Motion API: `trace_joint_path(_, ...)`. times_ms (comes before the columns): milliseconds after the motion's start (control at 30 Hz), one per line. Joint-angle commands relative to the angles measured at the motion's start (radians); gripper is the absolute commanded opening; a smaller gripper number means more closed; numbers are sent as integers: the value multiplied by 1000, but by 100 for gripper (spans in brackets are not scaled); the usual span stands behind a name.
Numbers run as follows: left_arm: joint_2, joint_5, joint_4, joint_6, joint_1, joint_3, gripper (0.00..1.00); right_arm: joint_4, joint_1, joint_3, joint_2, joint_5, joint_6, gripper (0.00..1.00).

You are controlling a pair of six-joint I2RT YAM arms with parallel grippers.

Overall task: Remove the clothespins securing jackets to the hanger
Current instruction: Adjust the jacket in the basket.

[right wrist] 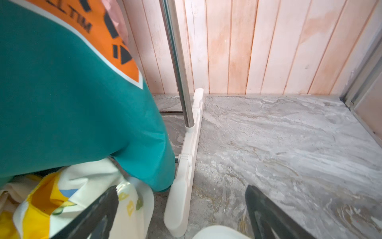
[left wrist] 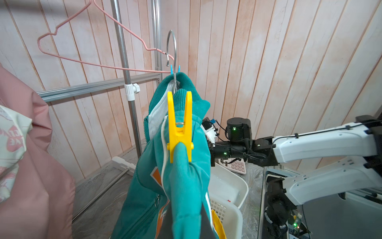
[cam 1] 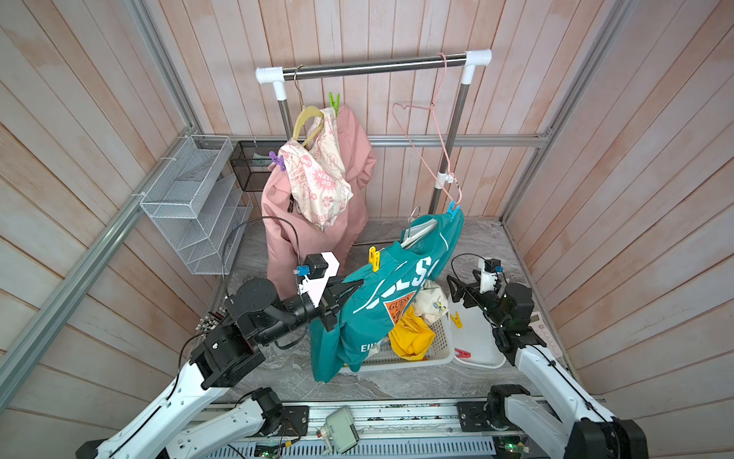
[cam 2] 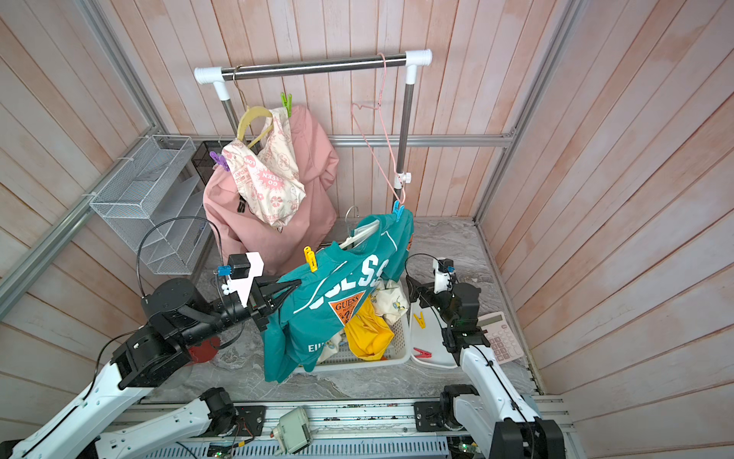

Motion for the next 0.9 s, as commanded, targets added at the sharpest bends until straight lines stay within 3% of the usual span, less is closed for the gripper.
trace_joint_path(0, -45, 46, 83, -20, 3, 67, 0, 123, -13, 62, 67, -117, -83, 98)
trace_joint_path(333, -55, 50, 58, -36, 3, 82, 0, 183, -10, 204, 236, -329, -109, 97)
trace_joint_path(400, -59, 38, 55, -36, 3, 80, 0, 172, -9, 216, 244, -371, -105, 92)
trace_joint_path(467, -69, 27, 54, -37, 3, 75, 0, 170, -8, 212, 240, -409, -91, 78)
trace_joint_path(600, -81, -10, 54, -32, 2, 73, 0, 127, 31, 189, 176, -407, -60, 29)
trace_joint_path(700, -82, -44, 59, -23, 2, 73, 0, 33, 100, 200, 93, -344, -65, 1)
trace_joint_path(867, -55, -74, 71, -13, 2, 70, 0, -53, 192, 225, -21, -286, 27, 0)
